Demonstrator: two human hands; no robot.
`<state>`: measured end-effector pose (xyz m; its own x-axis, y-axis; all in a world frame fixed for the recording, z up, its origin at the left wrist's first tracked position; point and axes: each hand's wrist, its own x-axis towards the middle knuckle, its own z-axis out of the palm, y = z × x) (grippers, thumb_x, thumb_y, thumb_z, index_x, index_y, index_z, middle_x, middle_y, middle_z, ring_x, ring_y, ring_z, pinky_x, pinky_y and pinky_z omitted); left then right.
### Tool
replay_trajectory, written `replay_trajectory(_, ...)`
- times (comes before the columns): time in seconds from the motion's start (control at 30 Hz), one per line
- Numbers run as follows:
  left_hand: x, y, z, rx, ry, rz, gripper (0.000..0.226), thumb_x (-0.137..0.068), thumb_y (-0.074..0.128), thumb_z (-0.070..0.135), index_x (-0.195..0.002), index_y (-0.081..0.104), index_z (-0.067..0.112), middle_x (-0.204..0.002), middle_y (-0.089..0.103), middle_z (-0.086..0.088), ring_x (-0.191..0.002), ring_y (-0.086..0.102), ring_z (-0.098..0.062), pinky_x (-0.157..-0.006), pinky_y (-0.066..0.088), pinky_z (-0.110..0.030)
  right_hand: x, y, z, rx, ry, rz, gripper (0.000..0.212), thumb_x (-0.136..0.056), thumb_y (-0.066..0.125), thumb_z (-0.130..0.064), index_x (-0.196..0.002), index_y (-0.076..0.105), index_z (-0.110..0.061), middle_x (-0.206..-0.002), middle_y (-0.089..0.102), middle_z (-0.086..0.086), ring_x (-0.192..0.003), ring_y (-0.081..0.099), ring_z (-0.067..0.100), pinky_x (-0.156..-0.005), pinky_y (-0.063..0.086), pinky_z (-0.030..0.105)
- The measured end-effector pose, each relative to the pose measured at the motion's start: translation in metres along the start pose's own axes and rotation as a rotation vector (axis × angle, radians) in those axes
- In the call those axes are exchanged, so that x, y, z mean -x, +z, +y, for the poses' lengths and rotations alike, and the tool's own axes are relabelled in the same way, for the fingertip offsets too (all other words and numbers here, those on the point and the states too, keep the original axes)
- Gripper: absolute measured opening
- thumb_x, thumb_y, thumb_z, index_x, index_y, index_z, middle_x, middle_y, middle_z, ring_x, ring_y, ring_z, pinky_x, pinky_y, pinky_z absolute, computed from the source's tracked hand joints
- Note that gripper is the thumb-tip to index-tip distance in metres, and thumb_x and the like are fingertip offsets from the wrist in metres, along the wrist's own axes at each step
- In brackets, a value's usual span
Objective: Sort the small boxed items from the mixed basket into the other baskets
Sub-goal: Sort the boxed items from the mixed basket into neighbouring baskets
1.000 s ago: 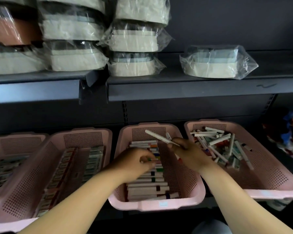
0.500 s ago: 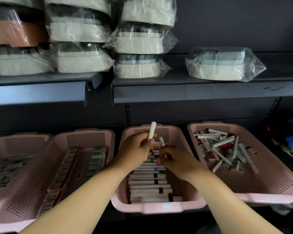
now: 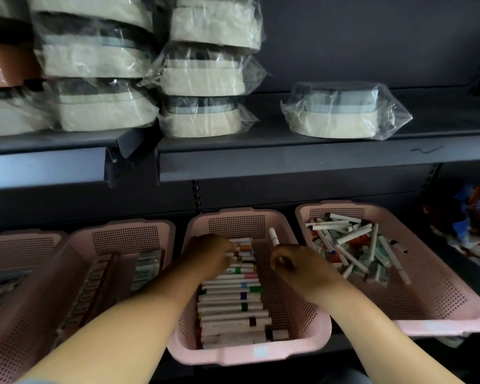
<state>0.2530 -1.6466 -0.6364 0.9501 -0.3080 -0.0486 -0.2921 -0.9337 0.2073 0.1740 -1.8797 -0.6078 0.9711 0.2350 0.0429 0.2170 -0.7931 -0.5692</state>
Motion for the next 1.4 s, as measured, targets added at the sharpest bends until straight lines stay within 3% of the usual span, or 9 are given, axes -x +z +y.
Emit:
replay_trajectory(0.23,0.003,-0.003,0.026,0.685,-0.021,0.008,0.019,-0.103,0.062,0.039,-0.097,0.079,0.032,-0.097,0.078,0.000,-0.094,0.072,-0.018,-0.091,0.056,-0.037,-0.010,0.010,0.000,-0.102,-0.085,0.002,0.019,-0.099,0.054,-0.022,-0.095,0.068,-0.034,-0.099,0.068,-0.018,-0.090,0.060,-0.007,-0.072,0.040,0.011)
replay_trajectory(0.43,0.010,-0.003,0.041,0.914,-0.025,0.086,0.026,-0.105,0.060,0.019,-0.083,0.072,0.023,-0.078,0.072,0.007,-0.081,0.066,-0.013,-0.080,0.051,-0.029,-0.017,0.026,-0.010,-0.103,-0.148,-0.060,0.022,-0.101,0.051,-0.027,-0.109,0.068,-0.038,-0.123,0.061,-0.019,-0.109,0.059,-0.001,-0.094,0.046,0.016)
replay_trajectory(0.6,-0.003,-0.019,0.014,0.367,0.075,0.364,0.020,-0.103,0.062,0.029,-0.084,0.063,0.034,-0.078,0.060,0.013,-0.073,0.057,0.000,-0.065,0.041,-0.022,-0.010,0.014,-0.006,-0.085,-0.115,-0.053,0.025,-0.100,0.056,-0.033,-0.120,0.065,-0.043,-0.128,0.052,-0.030,-0.113,0.052,-0.009,-0.090,0.036,0.007)
replay_trajectory(0.67,-0.011,-0.021,0.003,0.169,0.138,0.335,0.009,-0.102,0.062,0.033,-0.104,0.071,0.033,-0.091,0.066,0.013,-0.084,0.063,-0.008,-0.072,0.048,-0.029,-0.005,0.009,-0.002,-0.082,-0.097,-0.065,0.019,-0.099,0.056,-0.035,-0.113,0.066,-0.044,-0.118,0.055,-0.033,-0.104,0.053,-0.013,-0.084,0.037,0.006)
replay_trajectory(0.77,-0.022,-0.015,-0.008,-0.038,0.149,0.244,0.023,-0.101,0.063,0.038,-0.122,0.072,0.032,-0.118,0.072,0.008,-0.108,0.066,-0.017,-0.093,0.052,-0.033,0.000,0.005,0.002,-0.021,-0.071,-0.079,0.016,-0.099,0.055,-0.036,-0.109,0.066,-0.042,-0.112,0.059,-0.029,-0.099,0.054,-0.011,-0.078,0.038,0.007)
replay_trajectory(0.9,-0.022,-0.001,-0.008,-0.065,0.098,0.114,0.027,-0.102,0.060,0.041,-0.124,0.072,0.030,-0.124,0.071,0.005,-0.116,0.066,-0.020,-0.095,0.053,-0.032,0.004,0.001,0.002,0.020,-0.058,-0.102,0.018,-0.099,0.054,-0.035,-0.111,0.067,-0.041,-0.110,0.063,-0.026,-0.097,0.056,-0.009,-0.075,0.039,0.007)
replay_trajectory(1.07,0.006,-0.005,0.022,0.044,0.167,0.025,0.019,-0.099,0.058,0.031,-0.092,0.076,0.029,-0.096,0.072,0.010,-0.088,0.065,-0.009,-0.083,0.056,-0.029,0.002,-0.001,0.004,-0.025,-0.027,-0.077,0.019,-0.098,0.055,-0.028,-0.104,0.069,-0.039,-0.105,0.067,-0.023,-0.095,0.060,-0.006,-0.087,0.051,0.021)
replay_trajectory(1.17,0.036,-0.005,0.044,0.024,0.312,-0.041,0.013,-0.092,0.068,0.029,-0.097,0.079,0.026,-0.098,0.075,0.011,-0.088,0.064,-0.006,-0.075,0.045,-0.012,-0.003,0.002,0.008,-0.083,-0.017,-0.042,0.019,-0.096,0.057,-0.027,-0.098,0.070,-0.040,-0.100,0.068,-0.024,-0.093,0.061,-0.008,-0.088,0.052,0.023)
replay_trajectory(1.4,0.076,0.000,0.062,-0.045,0.348,-0.337,0.021,-0.091,0.074,0.026,-0.112,0.078,0.023,-0.109,0.074,0.006,-0.095,0.064,-0.014,-0.071,0.038,-0.020,-0.005,0.004,0.014,-0.131,-0.032,-0.013,0.021,-0.094,0.061,-0.025,-0.092,0.069,-0.044,-0.095,0.068,-0.028,-0.093,0.061,-0.008,-0.084,0.048,0.021)
